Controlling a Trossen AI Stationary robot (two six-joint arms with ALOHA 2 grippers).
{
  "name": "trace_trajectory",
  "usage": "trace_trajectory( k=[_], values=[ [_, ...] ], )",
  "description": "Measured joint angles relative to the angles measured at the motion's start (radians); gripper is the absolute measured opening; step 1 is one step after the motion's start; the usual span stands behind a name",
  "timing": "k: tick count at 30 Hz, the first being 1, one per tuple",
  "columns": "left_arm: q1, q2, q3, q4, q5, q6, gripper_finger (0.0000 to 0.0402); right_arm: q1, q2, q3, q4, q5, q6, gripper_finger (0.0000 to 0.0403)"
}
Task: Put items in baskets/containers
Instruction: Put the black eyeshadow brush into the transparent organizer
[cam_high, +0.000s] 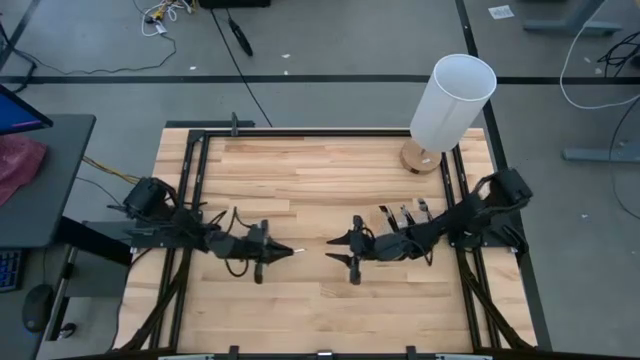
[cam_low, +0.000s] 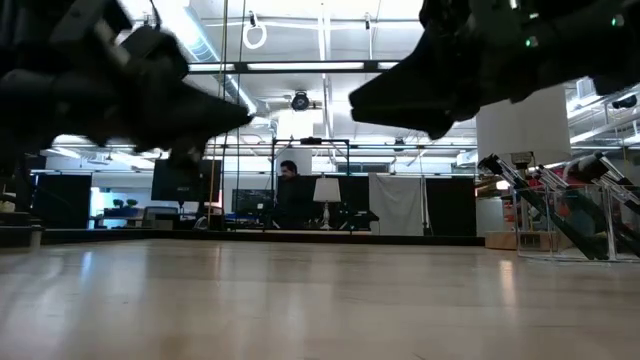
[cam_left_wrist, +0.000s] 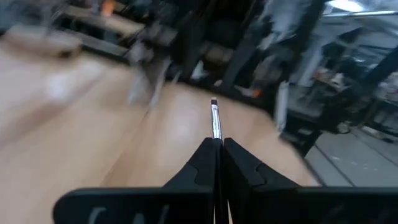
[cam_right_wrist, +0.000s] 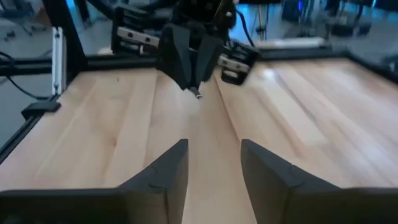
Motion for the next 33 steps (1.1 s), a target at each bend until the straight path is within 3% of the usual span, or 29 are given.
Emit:
trace_trajectory(
  k=[4, 11, 22, 33],
  values=[
    [0.052, -0.001, 0.105, -0.002, 0.123, 0.089, 0.0012, 0.001, 0.102, 0.011, 0.173, 0.001, -0.061, 0.0171],
    [0.109, -0.003, 0.205, -0.031, 0.259, 0.137, 0.0013, 0.034, 0.123, 0.098, 0.195, 0.002, -0.183, 0.0181],
    [0.123, -0.004, 0.215, -0.05, 0.274, 0.141, 0.0014, 0.07, 0.119, 0.135, 0.213, 0.089, -0.27, 0.0131],
    [0.123, -0.004, 0.215, -0.049, 0.273, 0.148, 0.0018, 0.071, 0.119, 0.135, 0.242, 0.094, -0.276, 0.0071]
  ],
)
